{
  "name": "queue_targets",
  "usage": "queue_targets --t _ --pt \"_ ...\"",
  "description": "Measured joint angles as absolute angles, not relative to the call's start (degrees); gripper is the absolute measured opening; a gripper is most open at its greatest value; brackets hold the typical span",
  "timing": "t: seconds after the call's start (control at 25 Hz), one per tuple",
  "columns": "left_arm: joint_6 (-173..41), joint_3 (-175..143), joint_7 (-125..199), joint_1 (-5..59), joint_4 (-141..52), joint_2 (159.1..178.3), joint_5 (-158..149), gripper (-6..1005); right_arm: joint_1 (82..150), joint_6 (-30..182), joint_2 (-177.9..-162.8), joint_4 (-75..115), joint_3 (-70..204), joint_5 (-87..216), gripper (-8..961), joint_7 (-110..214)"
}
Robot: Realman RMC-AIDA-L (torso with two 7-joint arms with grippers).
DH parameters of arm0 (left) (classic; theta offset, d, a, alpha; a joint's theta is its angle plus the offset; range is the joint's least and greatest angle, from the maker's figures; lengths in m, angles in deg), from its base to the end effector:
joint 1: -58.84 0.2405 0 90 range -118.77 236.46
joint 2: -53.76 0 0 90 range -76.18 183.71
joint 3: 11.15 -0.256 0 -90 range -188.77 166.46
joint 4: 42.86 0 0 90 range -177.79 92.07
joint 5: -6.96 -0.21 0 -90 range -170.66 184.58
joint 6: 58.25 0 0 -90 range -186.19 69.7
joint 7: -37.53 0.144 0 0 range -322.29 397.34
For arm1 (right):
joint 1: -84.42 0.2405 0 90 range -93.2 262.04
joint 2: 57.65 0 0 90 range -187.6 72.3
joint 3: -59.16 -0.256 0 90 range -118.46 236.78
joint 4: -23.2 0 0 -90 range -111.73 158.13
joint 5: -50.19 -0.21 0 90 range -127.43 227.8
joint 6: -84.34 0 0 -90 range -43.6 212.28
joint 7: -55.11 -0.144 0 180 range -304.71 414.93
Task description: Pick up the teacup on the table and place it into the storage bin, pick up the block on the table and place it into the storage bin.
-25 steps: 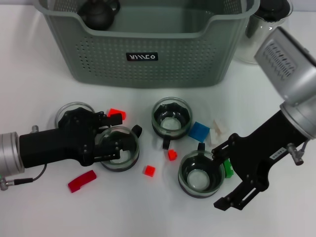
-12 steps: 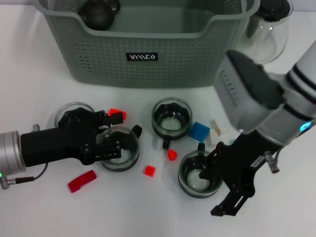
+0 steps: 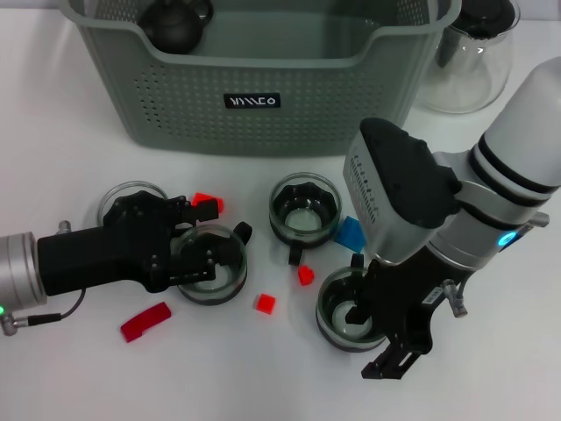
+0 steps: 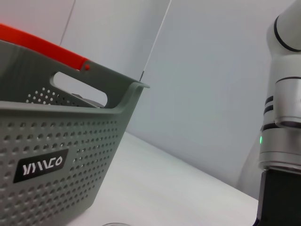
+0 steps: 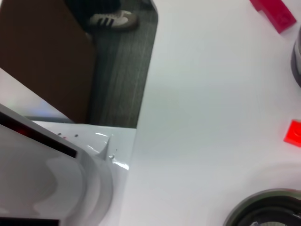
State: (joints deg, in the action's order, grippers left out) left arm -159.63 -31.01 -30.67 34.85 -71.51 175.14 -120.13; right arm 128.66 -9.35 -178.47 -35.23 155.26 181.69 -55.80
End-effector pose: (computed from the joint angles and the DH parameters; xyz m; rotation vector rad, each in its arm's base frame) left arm -0.2984 0.2533 -0.0198 -2.6824 -0.7802 -0.9487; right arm 0.1520 0.3002 -0.0890 2.7910 0.0098 0.5981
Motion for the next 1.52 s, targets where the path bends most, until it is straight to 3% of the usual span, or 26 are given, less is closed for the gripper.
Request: queue_targets --t 0.68,1.12,1.52 --pt "-158.01 -31.02 -30.53 35.27 -70.94 175.3 -120.13 768 129.03 -5.35 -178.46 -35.16 160.18 181.46 618 -57.5" --pt "-157.66 -31.02 -29.89 35.44 -70.78 175.23 -120.13 766 128.52 -5.29 -178.4 -35.35 160.94 181.28 154 -57.39" --pt "-157.71 -31.02 -29.88 35.47 -70.81 175.22 -120.13 764 127.37 -8.08 -177.96 -38.56 158.46 181.37 99 -57.87"
